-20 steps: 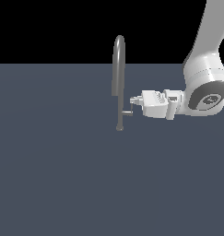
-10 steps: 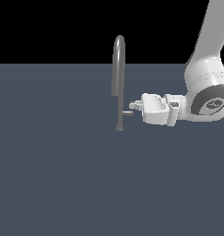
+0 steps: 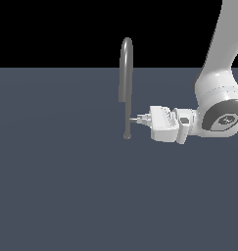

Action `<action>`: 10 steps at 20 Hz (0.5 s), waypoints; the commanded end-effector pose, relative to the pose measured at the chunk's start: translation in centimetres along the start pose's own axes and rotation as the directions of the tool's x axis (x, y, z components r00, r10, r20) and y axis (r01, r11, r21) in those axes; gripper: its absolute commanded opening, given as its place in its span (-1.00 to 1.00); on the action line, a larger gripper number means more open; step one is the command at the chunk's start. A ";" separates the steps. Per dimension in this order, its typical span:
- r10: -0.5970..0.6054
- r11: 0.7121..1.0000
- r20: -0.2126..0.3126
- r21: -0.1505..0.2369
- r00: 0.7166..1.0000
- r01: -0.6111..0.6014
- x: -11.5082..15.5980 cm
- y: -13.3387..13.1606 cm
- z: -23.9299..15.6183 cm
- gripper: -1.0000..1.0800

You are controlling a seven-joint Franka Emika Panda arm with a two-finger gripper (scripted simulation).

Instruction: Turn on the faucet by rotating a designated handle.

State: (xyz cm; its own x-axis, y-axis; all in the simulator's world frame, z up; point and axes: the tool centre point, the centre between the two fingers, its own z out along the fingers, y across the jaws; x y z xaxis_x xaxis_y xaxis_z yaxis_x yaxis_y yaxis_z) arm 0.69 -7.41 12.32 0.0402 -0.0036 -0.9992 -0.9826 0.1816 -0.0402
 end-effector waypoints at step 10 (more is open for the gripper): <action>0.003 1.000 0.002 -0.001 1.000 -0.003 3.5 0.0 0.0 -1.00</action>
State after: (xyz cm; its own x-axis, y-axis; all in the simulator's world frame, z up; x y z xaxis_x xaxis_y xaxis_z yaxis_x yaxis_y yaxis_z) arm 0.78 -7.44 9.63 0.0458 0.0000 -0.9989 -0.9830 0.1780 -0.0451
